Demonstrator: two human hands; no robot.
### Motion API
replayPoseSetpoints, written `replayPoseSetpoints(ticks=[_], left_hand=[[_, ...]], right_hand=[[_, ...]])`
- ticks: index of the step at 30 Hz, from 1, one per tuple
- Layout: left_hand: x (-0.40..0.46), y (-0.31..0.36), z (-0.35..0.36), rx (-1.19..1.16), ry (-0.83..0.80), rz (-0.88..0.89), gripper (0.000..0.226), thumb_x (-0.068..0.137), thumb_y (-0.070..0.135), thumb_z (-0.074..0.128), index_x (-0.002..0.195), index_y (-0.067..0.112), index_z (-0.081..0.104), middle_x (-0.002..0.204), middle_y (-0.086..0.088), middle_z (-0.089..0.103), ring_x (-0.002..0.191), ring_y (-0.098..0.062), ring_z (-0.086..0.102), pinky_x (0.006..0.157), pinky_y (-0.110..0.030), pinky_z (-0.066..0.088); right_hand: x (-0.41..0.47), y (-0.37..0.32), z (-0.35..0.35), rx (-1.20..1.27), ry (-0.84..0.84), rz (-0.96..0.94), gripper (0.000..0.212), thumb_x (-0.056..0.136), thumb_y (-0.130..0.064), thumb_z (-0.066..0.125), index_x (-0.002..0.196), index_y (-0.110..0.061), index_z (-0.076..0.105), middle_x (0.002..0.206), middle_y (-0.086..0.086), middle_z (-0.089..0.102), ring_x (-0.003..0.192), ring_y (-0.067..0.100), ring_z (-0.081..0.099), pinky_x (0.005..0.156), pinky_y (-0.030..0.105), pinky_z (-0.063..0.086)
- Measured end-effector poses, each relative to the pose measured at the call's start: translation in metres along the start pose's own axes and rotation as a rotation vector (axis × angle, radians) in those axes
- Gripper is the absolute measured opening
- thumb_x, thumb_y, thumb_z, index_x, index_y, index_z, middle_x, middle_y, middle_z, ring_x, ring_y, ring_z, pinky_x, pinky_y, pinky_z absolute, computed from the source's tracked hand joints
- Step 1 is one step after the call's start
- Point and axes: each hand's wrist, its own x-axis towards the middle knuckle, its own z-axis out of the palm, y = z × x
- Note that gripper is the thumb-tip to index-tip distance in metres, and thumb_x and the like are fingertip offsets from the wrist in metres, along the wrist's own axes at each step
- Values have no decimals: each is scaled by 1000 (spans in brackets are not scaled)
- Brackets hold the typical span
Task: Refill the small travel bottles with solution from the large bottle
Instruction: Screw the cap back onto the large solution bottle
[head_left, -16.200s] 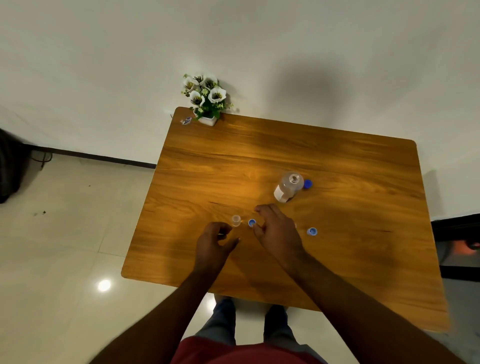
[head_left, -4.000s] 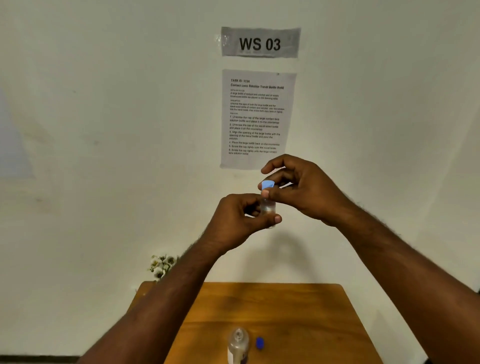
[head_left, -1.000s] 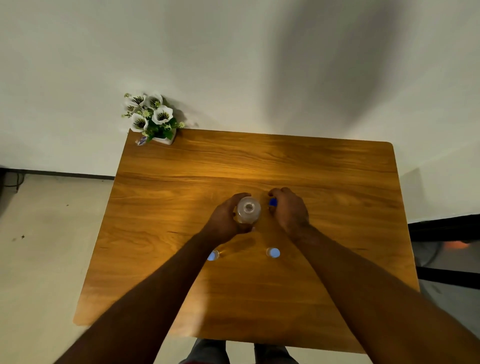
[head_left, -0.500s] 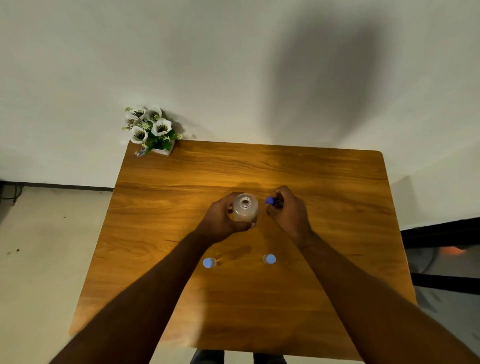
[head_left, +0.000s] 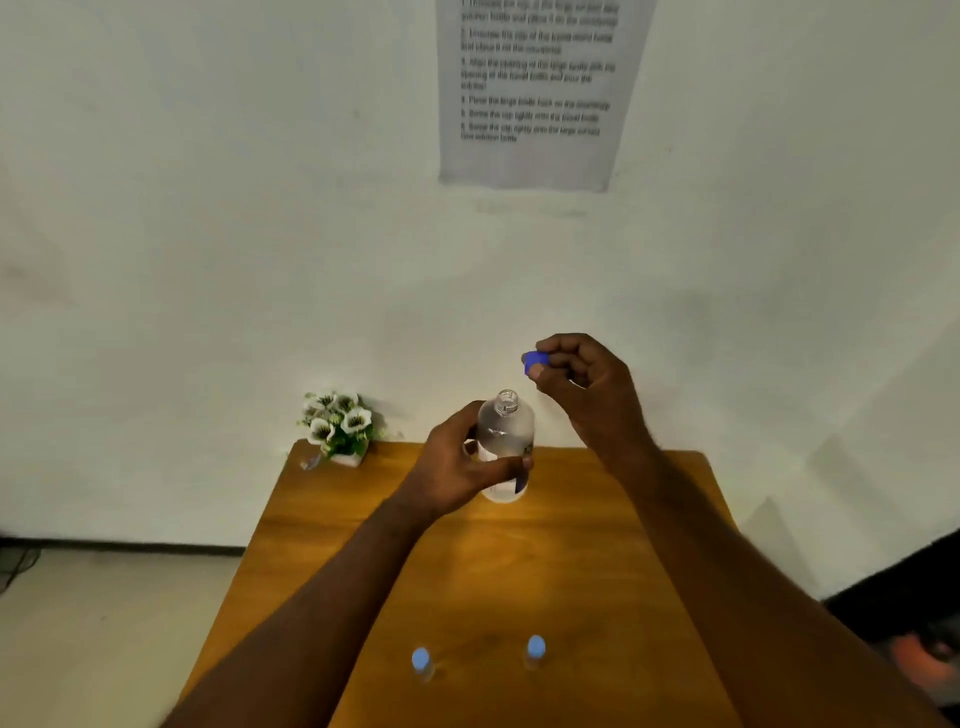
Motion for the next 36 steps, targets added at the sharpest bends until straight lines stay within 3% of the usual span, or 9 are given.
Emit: replayPoseSetpoints(ticks=[7,13,19,24,31,36], left_hand=[[23,102,-33,35,88,224,56,73,49,86,123,34,66,112,19,75,103,-3,69,81,-8,48],[28,160,-49,59,114,334,50,73,51,84,119,37,69,108,20,75,99,-2,70,81,-7,48],[34,190,-51,71,126,363,41,72,57,81,109,46,68,101,26,74,92,4,67,78,-5,47],[42,210,-54,45,145,368,41,69,61,81,103,41,70,98,20,75,89,1,67,77,-10,50],[49,219,-56,127,126,366,65,67,69,75,116,27,71,105,12,75,91,-3,66,74,-11,49],[46,218,-54,82,126,357,60,67,66,77,113,28,72,102,12,76,90,0,67,74,-10,49]], right_hand=[[14,-117,-12,41,-136,-222,25,90,-19,72,112,-29,69,110,-3,76,105,17,71,92,36,57],[19,-178,-25,-27,-159,-337,26,90,-19,73,111,-34,72,111,-8,76,108,14,70,94,34,58],[28,-209,-31,-100,-153,-360,22,85,-21,79,105,-28,72,105,-4,76,101,16,72,92,39,59],[38,-227,-34,-192,-68,-390,22,78,-27,85,93,-26,68,100,-14,75,94,9,72,86,31,59],[46,-238,-33,-386,27,-366,35,70,-38,89,81,-25,59,91,-13,73,84,1,68,71,21,57],[46,-245,-35,-339,-72,-336,22,77,-32,84,82,-22,65,93,-12,75,88,1,70,85,33,61]])
